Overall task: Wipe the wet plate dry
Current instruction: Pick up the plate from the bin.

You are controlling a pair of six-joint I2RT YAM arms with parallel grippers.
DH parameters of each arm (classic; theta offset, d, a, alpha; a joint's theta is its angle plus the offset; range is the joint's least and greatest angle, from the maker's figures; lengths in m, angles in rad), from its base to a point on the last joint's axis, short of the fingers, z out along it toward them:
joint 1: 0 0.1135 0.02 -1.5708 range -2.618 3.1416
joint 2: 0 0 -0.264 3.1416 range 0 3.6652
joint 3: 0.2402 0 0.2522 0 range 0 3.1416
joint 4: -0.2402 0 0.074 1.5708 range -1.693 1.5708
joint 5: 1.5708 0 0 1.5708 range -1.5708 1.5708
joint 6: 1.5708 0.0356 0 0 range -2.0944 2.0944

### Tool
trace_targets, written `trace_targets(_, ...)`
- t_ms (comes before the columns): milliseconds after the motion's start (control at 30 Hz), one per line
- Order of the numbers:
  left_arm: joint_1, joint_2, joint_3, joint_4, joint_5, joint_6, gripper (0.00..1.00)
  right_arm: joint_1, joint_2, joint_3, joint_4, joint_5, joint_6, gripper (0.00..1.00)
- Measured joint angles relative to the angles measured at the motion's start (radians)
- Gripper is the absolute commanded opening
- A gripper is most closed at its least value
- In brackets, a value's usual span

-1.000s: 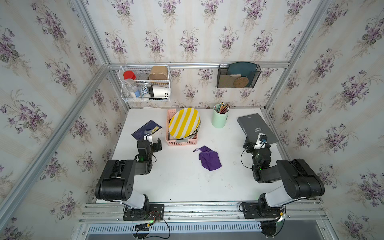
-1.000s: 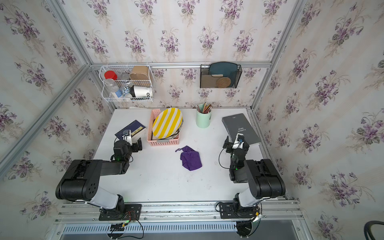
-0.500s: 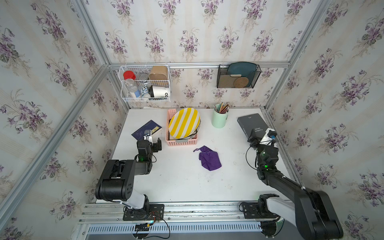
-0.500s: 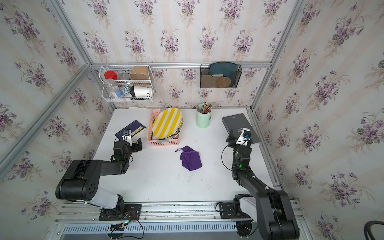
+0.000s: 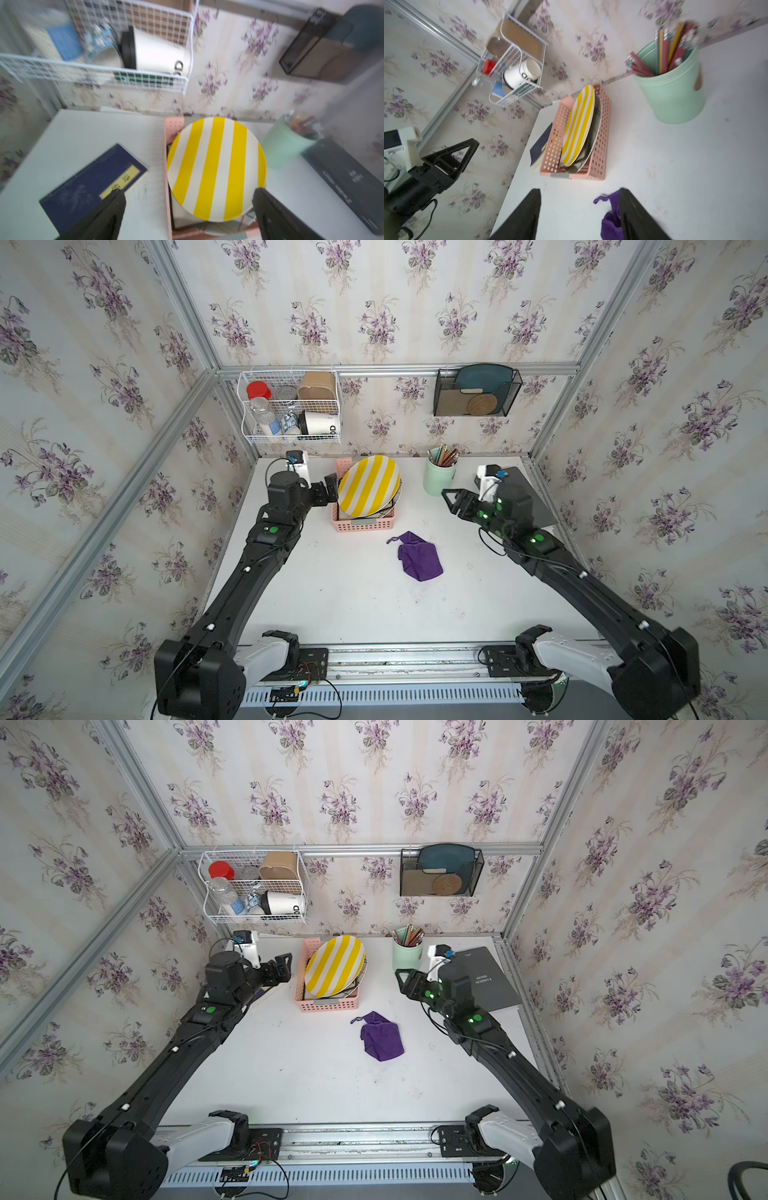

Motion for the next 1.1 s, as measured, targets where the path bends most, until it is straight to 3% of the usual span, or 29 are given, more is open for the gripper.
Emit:
trace_targets(333,-0.011,0.141,0.144,-0.29,0.064,-0.048,0.99,0.004,0.603,0.457,0.032,-0.068,0.064,0.63)
trace_targets(600,-0.011,0.183,0.184,-0.391,0.056,-0.045,1.0,0.006,0.898,0.752,-0.012,-0.111,0.076,0.55)
trace_targets(733,-0.011,0.2,0.189,-0.416,0.051,-0.044,1.0,0.009,0.97,0.816,-0.016,-0.134,0.08,0.44)
trace_targets(933,-0.011,0.245,0.192,-0.451,0.049,-0.052,1.0,0.011,0.975,0.825,-0.008,-0.154,0.094,0.58)
trace_targets(1100,-0.011,0.238,0.177,-0.452,0.051,-0.071,1.0,0.016,0.902,0.742,-0.026,-0.143,0.079,0.59)
